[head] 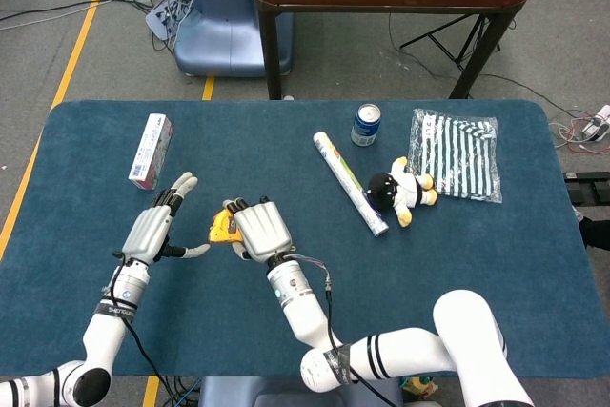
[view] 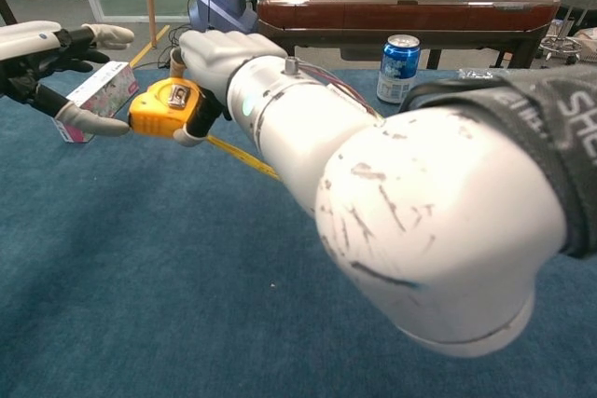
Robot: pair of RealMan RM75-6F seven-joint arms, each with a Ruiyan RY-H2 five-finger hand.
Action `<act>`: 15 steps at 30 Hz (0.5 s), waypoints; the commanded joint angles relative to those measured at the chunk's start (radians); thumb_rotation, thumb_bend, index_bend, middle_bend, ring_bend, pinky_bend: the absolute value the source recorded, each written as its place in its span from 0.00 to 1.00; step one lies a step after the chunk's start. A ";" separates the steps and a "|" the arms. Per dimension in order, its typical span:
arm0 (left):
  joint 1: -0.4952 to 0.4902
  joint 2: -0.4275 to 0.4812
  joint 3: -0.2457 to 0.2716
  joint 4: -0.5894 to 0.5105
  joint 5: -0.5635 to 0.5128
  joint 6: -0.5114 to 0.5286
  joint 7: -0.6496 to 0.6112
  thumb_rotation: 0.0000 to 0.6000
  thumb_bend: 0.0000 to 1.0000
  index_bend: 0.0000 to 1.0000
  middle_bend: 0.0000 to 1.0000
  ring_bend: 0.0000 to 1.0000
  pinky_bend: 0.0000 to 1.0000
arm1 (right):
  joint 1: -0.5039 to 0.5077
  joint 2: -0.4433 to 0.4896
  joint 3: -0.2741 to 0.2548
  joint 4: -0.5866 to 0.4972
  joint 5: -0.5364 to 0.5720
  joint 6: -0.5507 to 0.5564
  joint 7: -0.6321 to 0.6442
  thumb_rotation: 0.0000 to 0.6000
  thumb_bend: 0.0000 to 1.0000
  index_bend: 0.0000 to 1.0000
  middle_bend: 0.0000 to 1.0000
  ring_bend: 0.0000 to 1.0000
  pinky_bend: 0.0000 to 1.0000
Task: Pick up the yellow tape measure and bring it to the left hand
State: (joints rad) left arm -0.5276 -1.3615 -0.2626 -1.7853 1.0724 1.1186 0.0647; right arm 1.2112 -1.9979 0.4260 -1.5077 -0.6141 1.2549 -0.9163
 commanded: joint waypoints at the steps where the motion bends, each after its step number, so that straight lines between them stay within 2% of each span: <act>1: -0.003 -0.003 0.000 0.001 -0.008 -0.004 -0.002 1.00 0.11 0.00 0.01 0.00 0.00 | 0.002 -0.007 0.004 0.008 -0.005 0.001 0.003 1.00 0.65 0.64 0.63 0.53 0.32; 15: -0.014 -0.006 0.003 -0.014 -0.022 0.003 0.012 1.00 0.11 0.00 0.01 0.00 0.00 | 0.014 -0.039 0.023 0.057 -0.013 -0.009 -0.007 1.00 0.65 0.64 0.63 0.53 0.31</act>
State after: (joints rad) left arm -0.5411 -1.3673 -0.2597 -1.7992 1.0509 1.1217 0.0768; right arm 1.2249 -2.0358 0.4484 -1.4520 -0.6275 1.2468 -0.9234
